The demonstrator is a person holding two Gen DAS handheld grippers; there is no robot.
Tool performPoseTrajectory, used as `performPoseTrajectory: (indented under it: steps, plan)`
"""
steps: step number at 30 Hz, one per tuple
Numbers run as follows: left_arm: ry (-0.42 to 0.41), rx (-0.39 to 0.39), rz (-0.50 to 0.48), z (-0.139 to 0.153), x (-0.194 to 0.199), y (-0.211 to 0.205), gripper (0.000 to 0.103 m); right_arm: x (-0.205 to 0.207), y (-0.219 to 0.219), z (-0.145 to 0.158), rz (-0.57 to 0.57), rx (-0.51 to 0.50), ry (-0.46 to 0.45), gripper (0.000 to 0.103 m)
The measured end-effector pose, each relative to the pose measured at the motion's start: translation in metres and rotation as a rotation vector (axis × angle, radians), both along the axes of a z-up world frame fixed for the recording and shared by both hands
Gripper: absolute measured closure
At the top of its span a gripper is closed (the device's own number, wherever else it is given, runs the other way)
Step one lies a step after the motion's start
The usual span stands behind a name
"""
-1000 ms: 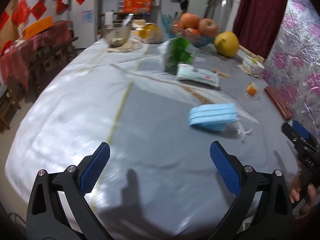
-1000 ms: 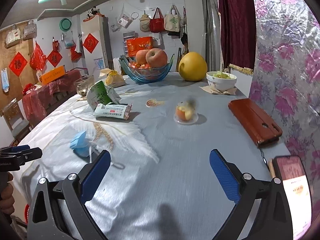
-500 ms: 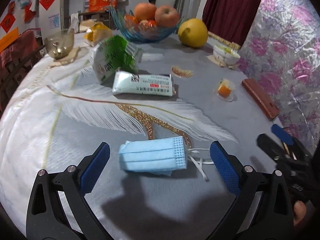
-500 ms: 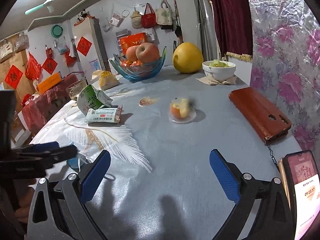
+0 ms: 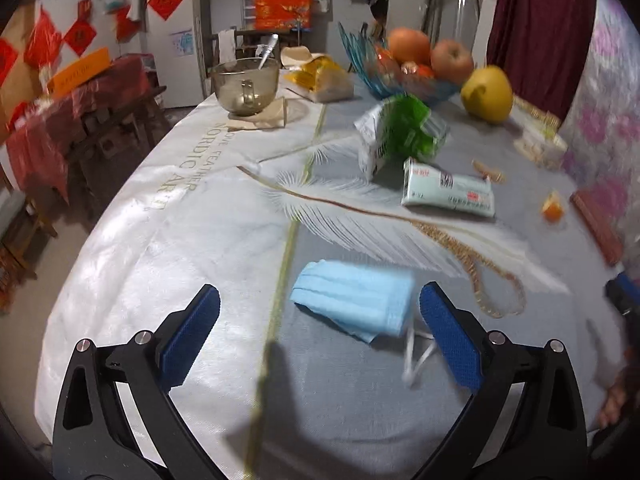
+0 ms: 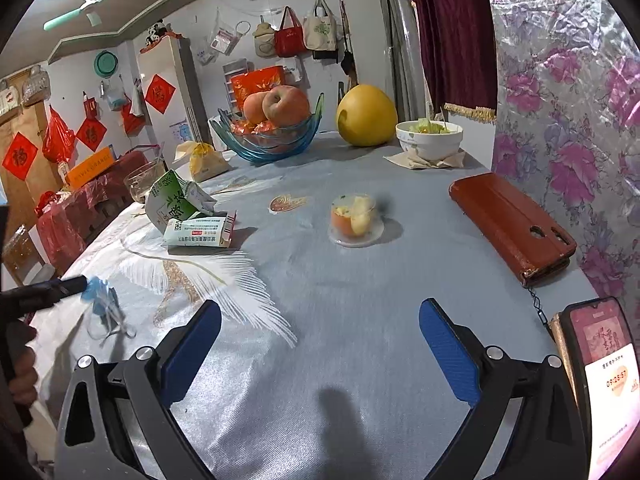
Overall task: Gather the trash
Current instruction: 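Reach the left gripper toward the blue face mask, then grasp the blue face mask with the left gripper while the right approaches the clear fruit cup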
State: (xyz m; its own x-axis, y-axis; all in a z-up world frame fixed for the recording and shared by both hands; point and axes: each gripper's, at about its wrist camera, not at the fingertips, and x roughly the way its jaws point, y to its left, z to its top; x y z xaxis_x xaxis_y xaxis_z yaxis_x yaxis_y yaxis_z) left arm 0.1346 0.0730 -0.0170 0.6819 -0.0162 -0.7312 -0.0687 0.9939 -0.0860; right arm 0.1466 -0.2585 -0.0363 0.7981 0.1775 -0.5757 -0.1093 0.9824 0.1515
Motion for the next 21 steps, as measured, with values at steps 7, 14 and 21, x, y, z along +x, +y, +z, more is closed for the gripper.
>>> performPoseTrajectory:
  steps: [7, 14, 21]
  plan:
    - [-0.010, -0.072, -0.075, 0.004, 0.002, -0.022, 0.007, 0.001, 0.000, 0.000, -0.008, -0.008, 0.006, 0.006]
    - [0.080, -0.121, -0.018, -0.026, 0.027, -0.019, 0.007, 0.003, 0.000, -0.002, -0.003, -0.003, 0.018, 0.006]
    - [0.071, -0.113, 0.024, -0.030, 0.024, 0.002, 0.007, 0.006, 0.002, -0.003, 0.008, -0.011, 0.029, 0.006]
